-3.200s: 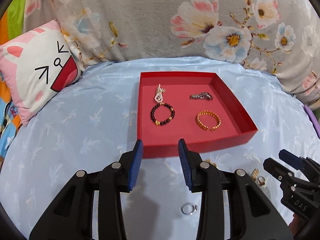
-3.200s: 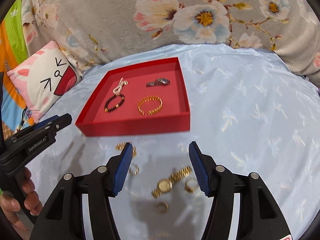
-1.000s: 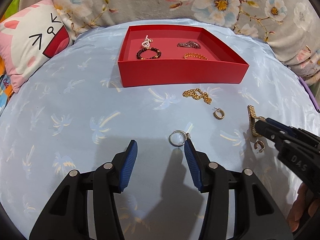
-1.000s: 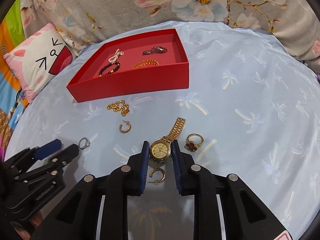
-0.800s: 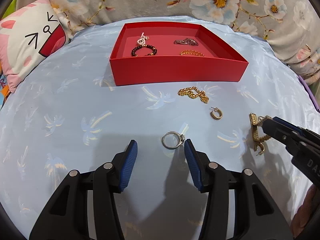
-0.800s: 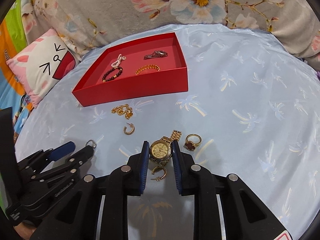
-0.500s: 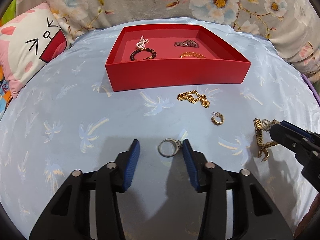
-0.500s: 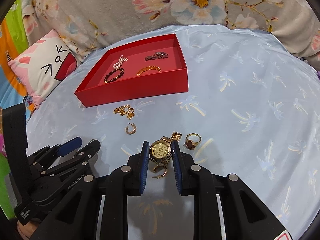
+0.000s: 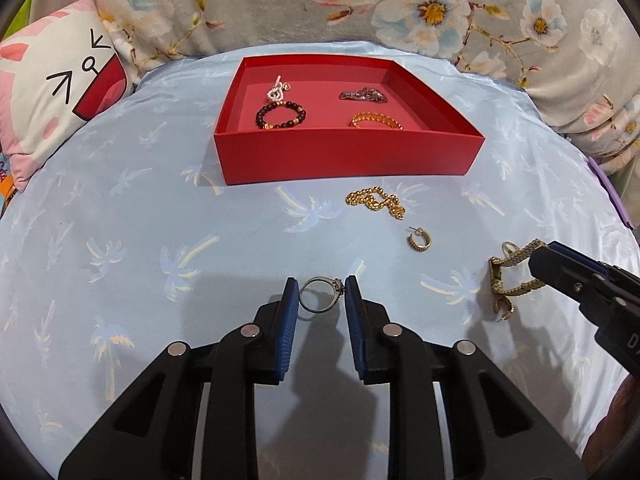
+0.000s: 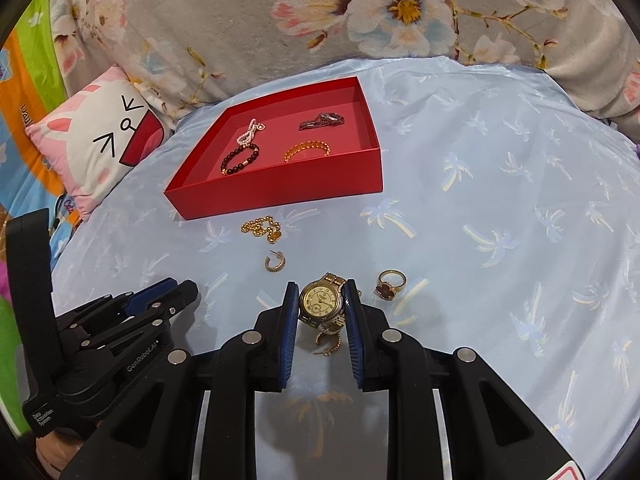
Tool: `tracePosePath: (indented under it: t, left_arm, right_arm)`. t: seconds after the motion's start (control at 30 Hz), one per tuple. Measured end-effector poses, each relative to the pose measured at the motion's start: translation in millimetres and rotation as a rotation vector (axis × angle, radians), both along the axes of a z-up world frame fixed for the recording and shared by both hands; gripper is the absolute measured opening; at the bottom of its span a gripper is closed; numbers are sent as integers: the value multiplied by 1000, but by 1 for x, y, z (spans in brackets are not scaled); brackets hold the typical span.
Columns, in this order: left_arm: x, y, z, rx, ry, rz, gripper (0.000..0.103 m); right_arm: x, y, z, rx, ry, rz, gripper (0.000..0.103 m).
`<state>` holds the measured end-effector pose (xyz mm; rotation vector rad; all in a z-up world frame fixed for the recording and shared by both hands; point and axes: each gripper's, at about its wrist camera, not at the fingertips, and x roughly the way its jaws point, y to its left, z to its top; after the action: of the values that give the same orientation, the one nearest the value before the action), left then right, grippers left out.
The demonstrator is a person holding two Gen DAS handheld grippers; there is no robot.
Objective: Organize jewelry
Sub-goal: 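Close the left tool on the silver ring while the right tool grasps the gold watch, then carry the silver ring and gold watch into the red box and open both tools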
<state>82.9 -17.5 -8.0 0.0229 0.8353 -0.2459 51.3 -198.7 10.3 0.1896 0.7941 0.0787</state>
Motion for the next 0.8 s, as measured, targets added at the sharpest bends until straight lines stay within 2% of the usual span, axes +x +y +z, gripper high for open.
tracePosePath:
  t: [0.17, 0.4, 0.6, 0.7, 0.8]
  left_arm:
    - [-3, 4, 17, -27, -17, -10, 23]
    - [11, 7, 62, -46, -83, -20, 23]
    - [52, 6, 112, -69, -168, -16, 23]
    - [82, 5, 126, -70, -190, -9, 23]
    - [119, 4, 129, -90, -169, -12, 23]
  right_arm:
    - [-2, 0, 12, 16, -21, 14, 21]
    - [15, -3, 53, 50, -92, 41, 21]
    - [69, -3, 98, 41, -139, 77, 21]
    - [108, -3, 109, 55, -127, 89, 21]
    - [147, 2, 112, 49, -106, 91, 21]
